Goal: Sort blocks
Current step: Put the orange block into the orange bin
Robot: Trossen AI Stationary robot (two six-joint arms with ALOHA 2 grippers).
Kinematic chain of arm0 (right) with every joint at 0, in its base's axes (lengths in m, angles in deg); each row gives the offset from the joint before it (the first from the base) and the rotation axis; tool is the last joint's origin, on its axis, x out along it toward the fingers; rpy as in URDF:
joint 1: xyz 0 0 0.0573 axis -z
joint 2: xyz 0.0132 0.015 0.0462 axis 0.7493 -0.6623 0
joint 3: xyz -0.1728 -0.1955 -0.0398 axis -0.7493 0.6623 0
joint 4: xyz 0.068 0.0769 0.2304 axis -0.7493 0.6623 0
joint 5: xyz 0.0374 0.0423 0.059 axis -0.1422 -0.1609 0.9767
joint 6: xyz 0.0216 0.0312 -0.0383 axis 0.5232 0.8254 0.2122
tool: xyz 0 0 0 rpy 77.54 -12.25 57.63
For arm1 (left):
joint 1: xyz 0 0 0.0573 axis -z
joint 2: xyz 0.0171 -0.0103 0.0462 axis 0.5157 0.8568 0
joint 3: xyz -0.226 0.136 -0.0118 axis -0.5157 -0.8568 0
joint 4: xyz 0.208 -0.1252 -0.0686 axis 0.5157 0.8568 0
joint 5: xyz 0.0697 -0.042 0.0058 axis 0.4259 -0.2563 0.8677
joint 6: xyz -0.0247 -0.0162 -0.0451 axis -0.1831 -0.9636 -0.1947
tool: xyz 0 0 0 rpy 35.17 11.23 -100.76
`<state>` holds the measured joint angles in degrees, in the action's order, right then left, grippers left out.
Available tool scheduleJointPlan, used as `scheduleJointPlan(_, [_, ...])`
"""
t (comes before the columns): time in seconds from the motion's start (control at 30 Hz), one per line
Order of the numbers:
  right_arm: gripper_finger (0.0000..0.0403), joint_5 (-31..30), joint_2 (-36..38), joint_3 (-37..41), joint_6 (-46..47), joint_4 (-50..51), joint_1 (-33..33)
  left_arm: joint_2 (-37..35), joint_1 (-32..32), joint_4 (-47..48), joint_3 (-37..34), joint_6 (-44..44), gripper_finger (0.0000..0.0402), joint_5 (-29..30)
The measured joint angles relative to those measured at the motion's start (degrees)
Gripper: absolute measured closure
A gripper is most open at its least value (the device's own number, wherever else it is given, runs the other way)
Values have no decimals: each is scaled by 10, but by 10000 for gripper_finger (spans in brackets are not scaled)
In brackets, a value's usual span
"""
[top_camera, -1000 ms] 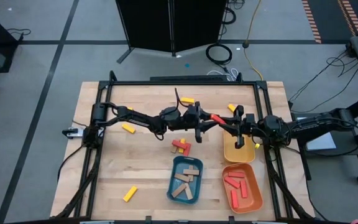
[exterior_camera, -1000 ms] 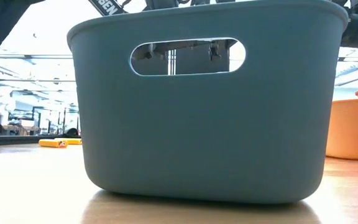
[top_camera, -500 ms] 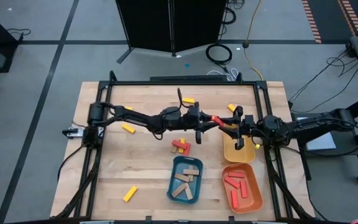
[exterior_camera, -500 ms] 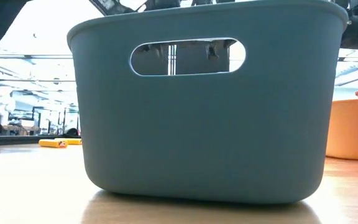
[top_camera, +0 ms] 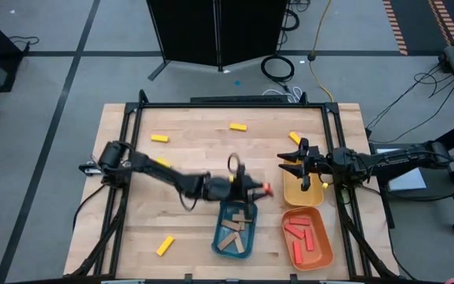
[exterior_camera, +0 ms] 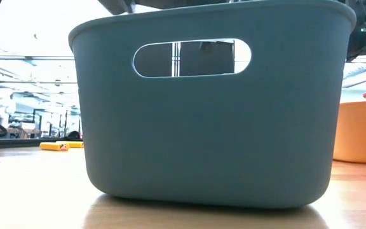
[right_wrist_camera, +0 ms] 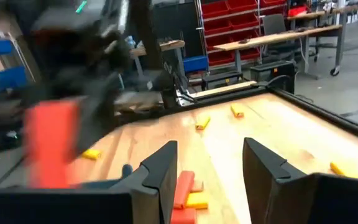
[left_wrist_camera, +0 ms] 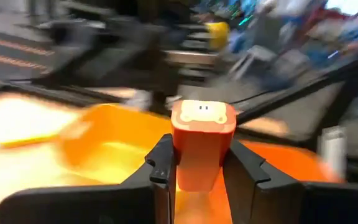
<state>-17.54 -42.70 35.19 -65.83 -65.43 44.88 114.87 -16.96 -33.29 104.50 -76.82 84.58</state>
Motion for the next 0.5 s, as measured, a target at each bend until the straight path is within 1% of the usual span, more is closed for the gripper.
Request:
scheduleJointPlan(0.1, [294,1,4,0,14,4,0,40,38,-56,11,-29,327,18])
scheduleJointPlan(0.2, [293,2,8,0,39,3,0,91,64,-67,51,-55,327,40])
scheduleJointPlan(0.27, [293,15,10,0,55,7,0,134,77,-66,98,-65,327,40])
scheduleJointPlan(0.37, [293,43,14,0,82,7,0,200,91,-57,190,-59,327,33])
scheduleJointPlan(0.5, [293,82,23,0,118,6,0,266,98,34,311,-29,327,27])
